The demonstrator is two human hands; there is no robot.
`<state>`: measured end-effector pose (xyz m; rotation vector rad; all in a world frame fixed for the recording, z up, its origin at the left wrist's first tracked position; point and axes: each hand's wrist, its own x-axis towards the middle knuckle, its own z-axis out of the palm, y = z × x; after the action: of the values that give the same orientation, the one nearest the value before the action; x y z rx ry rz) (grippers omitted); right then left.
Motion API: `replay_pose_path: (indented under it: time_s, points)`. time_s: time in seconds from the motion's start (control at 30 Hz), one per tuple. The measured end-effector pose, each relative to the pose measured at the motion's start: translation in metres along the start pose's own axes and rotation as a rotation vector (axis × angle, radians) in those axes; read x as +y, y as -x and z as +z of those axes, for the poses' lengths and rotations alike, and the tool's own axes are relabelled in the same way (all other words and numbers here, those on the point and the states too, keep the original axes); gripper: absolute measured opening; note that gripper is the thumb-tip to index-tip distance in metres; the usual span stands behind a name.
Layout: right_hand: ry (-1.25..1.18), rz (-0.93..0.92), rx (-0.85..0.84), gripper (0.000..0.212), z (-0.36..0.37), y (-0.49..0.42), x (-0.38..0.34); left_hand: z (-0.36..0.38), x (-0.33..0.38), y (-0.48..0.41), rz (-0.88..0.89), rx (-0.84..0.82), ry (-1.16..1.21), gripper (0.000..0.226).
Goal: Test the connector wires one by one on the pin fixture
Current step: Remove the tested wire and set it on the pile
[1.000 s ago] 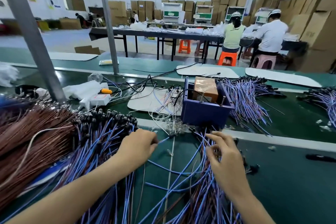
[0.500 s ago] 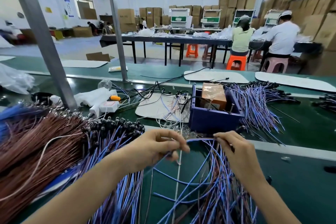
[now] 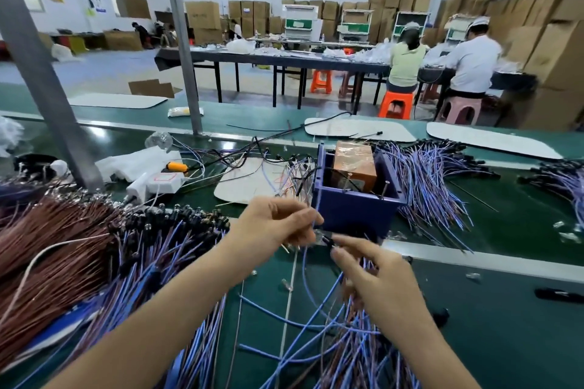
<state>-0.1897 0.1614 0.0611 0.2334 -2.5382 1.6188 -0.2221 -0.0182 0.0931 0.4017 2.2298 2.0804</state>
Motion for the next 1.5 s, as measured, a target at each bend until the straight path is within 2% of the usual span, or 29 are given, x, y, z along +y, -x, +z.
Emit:
replay_pose_path:
  time_s: [0.1, 0.17, 0.27, 0.4, 0.5, 0.6, 0.73, 0.83, 0.97, 1.1, 1.17, 1.3, 1.4, 1.5]
  points:
    - [-0.325, -0.016, 0.121, 0.021, 0.002, -0.009, -0.018, 0.015, -0.004, 0.005, 0.01, -0.077, -0.071, 0.017]
    - [-0.449, -0.05, 0.16, 0.017, 0.001, -0.013, -0.026, 0.021, -0.008, 0.009, 0.015, -0.126, -0.116, 0.022]
    - [-0.44, -0.097, 0.162, 0.015, 0.002, -0.016, -0.027, 0.025, -0.012, 0.01, -0.016, -0.145, -0.148, 0.022]
    - [-0.503, -0.061, 0.125, 0.015, 0.005, -0.014, -0.022, 0.024, -0.018, 0.004, -0.066, -0.136, -0.198, 0.031]
    - [-0.548, -0.056, 0.114, 0.014, 0.007, -0.012, -0.018, 0.025, -0.019, 0.002, -0.121, -0.162, -0.189, 0.025]
    - [-0.514, -0.032, 0.152, 0.014, 0.01, -0.015, -0.011, 0.024, -0.017, 0.0, -0.158, -0.137, -0.223, 0.022]
    - [-0.515, 0.008, 0.195, 0.02, 0.011, -0.018, -0.005, 0.029, 0.003, -0.012, -0.01, 0.12, -0.03, 0.02]
    - [-0.514, 0.017, 0.171, 0.02, 0.012, -0.021, -0.004, 0.046, 0.013, -0.023, 0.051, 0.189, 0.001, 0.014]
    - [-0.487, 0.032, 0.207, 0.024, 0.009, -0.024, 0.003, 0.065, 0.008, -0.034, 0.025, 0.21, 0.04, 0.008]
    - [-0.512, 0.099, 0.335, 0.022, 0.002, -0.039, 0.014, 0.068, -0.016, -0.061, -0.092, 0.35, 0.23, 0.011]
    - [-0.481, 0.166, 0.381, 0.016, -0.002, -0.054, 0.024, 0.068, -0.034, -0.077, -0.16, 0.402, 0.169, 0.016]
    - [-0.326, 0.262, 0.384, 0.015, -0.006, -0.077, 0.046, 0.072, -0.063, -0.096, -0.276, 0.354, 0.094, 0.023]
    - [-0.212, 0.278, 0.389, 0.03, -0.004, -0.084, 0.056, 0.07, -0.07, -0.104, -0.287, 0.327, 0.073, 0.028]
    - [-0.173, 0.273, 0.38, 0.029, -0.002, -0.087, 0.059, 0.067, -0.073, -0.111, -0.276, 0.301, 0.022, 0.026]
